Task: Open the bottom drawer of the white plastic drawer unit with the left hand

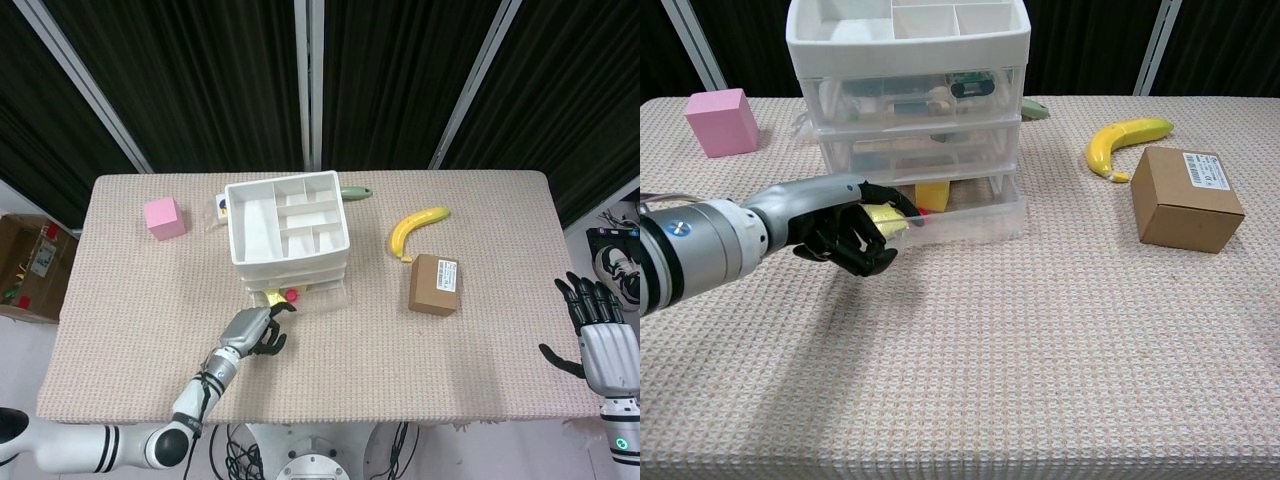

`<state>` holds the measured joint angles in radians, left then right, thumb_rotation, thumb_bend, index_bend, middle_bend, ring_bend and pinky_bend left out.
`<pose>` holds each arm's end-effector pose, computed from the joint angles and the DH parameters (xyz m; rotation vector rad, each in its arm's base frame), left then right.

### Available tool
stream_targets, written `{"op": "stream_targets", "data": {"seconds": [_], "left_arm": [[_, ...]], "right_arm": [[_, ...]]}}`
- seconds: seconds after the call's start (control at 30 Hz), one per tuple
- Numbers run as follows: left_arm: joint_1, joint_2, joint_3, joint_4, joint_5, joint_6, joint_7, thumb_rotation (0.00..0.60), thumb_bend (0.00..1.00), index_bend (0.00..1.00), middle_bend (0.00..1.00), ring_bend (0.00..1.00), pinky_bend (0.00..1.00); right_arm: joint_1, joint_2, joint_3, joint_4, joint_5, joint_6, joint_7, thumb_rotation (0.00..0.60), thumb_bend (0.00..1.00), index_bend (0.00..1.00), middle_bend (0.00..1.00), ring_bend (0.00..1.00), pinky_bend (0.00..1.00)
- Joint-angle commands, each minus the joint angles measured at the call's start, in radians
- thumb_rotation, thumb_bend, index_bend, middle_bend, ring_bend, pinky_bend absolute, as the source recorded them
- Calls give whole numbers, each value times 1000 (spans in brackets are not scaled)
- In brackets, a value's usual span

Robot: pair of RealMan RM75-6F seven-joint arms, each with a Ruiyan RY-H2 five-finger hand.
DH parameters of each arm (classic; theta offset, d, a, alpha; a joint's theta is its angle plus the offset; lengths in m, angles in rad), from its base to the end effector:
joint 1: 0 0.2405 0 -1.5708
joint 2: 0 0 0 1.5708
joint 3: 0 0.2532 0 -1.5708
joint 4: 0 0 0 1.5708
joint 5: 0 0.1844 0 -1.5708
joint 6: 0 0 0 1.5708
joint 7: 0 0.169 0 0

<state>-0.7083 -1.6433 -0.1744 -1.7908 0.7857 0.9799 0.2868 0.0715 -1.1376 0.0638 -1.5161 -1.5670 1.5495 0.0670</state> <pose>-0.1074 0.2878 -0.0515 -1.7427 -1.6587 -0.9827 -0.3001 -0.2025 0.1911 1.3899 -0.8189 0.9729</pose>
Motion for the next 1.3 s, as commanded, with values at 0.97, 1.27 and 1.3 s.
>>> {"op": "stream_targets", "data": {"seconds": [0.97, 1.27, 1.3], "left_arm": [[-31, 93, 37, -88, 224, 1, 52, 600, 447, 253, 802, 927, 1000], [-132, -48, 10, 111, 161, 24, 253, 600, 417, 299, 812, 929, 1000], [-140, -57, 13, 126, 155, 27, 276, 600, 417, 297, 811, 929, 1000]], "right_arm": [[-17, 14, -2, -14, -7, 29, -3, 600, 82, 0, 16, 0, 22], [-25, 17, -4, -10, -8, 35, 3, 600, 82, 0, 17, 0, 24], [-25, 17, -4, -9, -8, 36, 4, 600, 82, 0, 18, 0, 25]]}}
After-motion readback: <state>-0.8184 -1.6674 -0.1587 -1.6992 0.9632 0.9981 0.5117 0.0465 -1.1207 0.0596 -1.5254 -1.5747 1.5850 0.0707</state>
